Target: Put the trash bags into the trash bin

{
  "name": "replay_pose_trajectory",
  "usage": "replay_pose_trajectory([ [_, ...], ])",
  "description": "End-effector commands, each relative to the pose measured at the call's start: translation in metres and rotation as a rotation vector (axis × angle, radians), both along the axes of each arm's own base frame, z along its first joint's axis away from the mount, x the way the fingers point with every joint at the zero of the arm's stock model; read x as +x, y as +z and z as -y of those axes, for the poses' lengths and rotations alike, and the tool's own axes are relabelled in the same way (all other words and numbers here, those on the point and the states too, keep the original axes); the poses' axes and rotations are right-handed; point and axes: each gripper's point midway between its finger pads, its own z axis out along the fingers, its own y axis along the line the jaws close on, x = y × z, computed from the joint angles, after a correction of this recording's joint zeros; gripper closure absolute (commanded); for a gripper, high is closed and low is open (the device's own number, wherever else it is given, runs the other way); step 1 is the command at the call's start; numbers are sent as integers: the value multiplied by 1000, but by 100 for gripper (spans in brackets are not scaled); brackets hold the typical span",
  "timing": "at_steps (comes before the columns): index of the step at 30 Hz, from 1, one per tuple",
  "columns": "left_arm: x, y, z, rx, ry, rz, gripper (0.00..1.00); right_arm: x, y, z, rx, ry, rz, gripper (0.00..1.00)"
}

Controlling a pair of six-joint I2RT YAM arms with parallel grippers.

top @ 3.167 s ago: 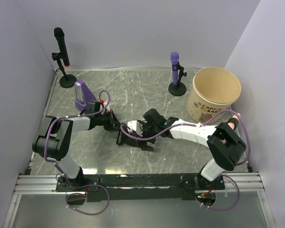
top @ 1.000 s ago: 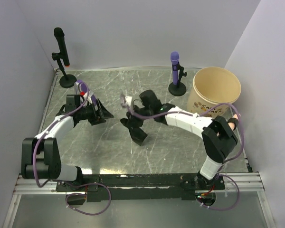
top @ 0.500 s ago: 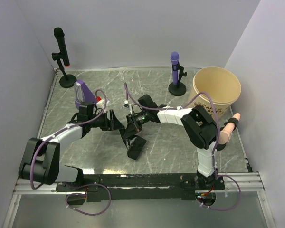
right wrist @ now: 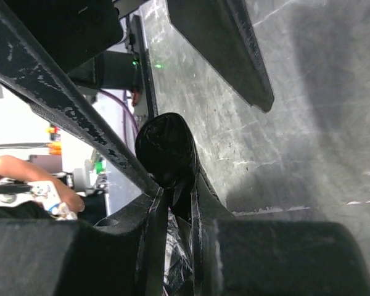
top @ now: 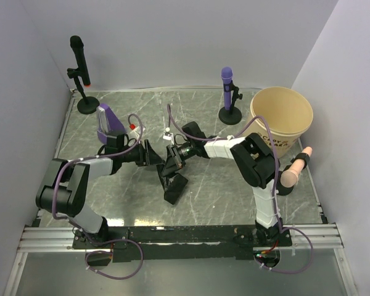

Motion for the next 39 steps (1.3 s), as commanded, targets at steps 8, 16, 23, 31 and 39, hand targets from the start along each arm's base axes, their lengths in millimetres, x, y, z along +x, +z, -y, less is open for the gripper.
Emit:
replay_pose_trajectory([
  [8,-7,13,18,-128,-77,-78,51,41,23,-16,101,-57,60,100],
  [16,5,3,17,-122,-40,-132,81,44,10,2,20,-127,37,46],
  [23,9,6,19,-150,-48,-148,81,25,21,25,50,-88,18,23],
  [31,7,10,16,-149,-76,-160,82,-2,28,36,118,29,-4,21],
  [39,0,14,15,-147,-93,-139,58,-23,46,41,215,149,7,14],
])
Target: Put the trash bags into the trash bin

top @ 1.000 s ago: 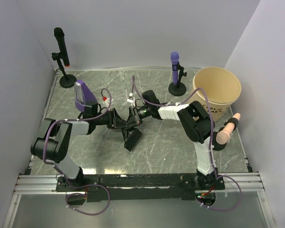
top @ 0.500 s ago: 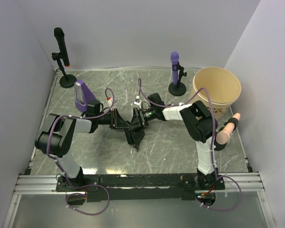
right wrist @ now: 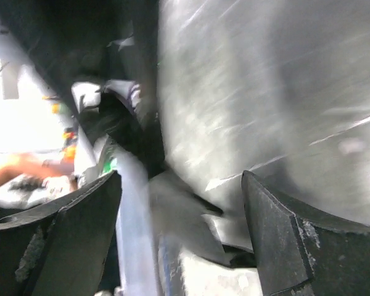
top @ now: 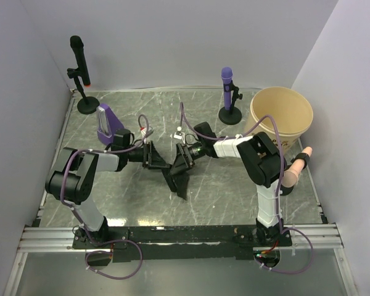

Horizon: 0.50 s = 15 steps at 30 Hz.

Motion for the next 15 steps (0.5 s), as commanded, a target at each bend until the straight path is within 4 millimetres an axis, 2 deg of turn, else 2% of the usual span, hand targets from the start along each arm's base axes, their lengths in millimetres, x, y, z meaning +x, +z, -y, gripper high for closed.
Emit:
replay_pose_trajectory([
  [1,30,0,-12,55,126,72,58,-34,49,9,179,189,49,14],
  [5,28,-1,-11,43,113,61,59,-40,49,11,176,192,47,13],
  [7,28,-4,-12,53,115,60,65,-41,45,12,145,186,67,14],
  [15,31,-8,-11,59,121,54,72,-34,-2,11,-58,111,172,18],
])
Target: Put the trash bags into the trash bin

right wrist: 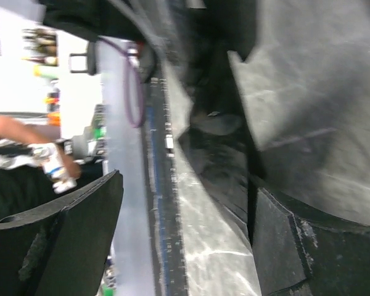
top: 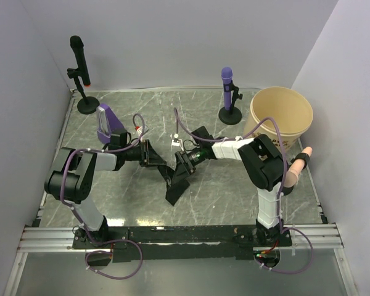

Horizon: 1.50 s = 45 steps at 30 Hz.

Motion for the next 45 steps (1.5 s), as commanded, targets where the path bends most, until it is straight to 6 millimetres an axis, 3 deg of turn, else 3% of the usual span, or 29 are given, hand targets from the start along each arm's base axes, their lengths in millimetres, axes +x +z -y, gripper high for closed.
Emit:
replay_pose_trajectory([
  [1,7,4,2,1,-5,46,74,6,-7,-2,-49,-33,135,19],
  [3,7,4,1,13,-5,53,78,7,-11,-5,-69,-32,143,25],
  [5,7,3,0,20,-3,57,80,5,-15,-6,-86,-14,147,37],
  [6,7,3,0,27,0,59,80,2,-19,-5,-105,-2,147,47],
  [8,9,2,-3,52,13,65,79,-1,-16,-3,-102,29,185,81],
  [9,12,1,-5,68,27,73,72,-2,-9,0,-98,48,221,91],
  [11,23,0,-14,128,87,92,51,-4,7,8,-93,93,306,99],
  [14,42,-9,-40,266,242,69,28,-8,36,21,-92,182,371,100],
  [17,47,-23,-65,432,337,-21,27,-14,64,33,-90,214,379,100],
  [20,47,-24,-86,519,412,-60,25,-7,84,40,-98,205,447,100],
  [26,23,-31,-95,561,411,-123,29,12,115,58,-113,179,593,100],
  [33,12,-41,-95,576,364,-129,34,2,163,75,-76,198,804,100],
  [41,10,-50,-112,662,437,-134,37,2,196,99,-129,205,1024,100],
  [45,6,-47,-105,621,409,-116,36,4,209,106,-153,182,1088,100],
])
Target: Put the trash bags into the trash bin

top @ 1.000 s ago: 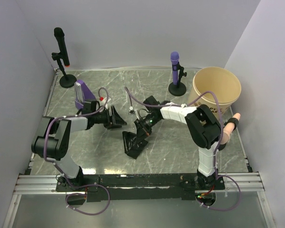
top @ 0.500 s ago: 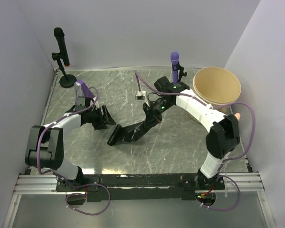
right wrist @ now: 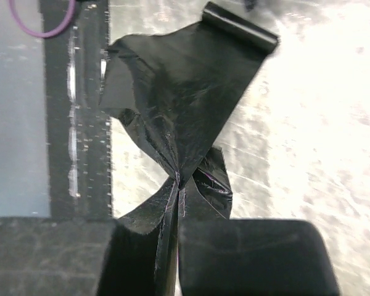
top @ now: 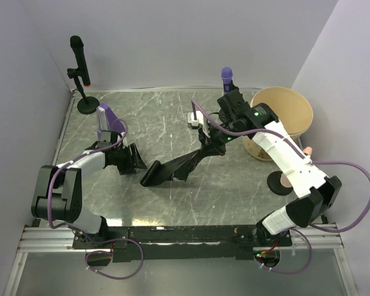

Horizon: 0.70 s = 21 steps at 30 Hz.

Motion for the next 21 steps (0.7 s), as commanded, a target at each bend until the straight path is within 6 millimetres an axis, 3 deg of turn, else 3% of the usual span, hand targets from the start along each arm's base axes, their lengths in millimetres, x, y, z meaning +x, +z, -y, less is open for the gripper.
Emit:
replay_pose_trajectory([
  [1,0,10,3,-20,-20,53,36,-1,26,14,-5,0,147,100],
  [7,-7,20,20,-120,-85,98,31,-7,36,23,-10,1,192,100],
  [21,-5,9,26,-96,-100,73,32,-17,72,32,20,-37,246,100],
])
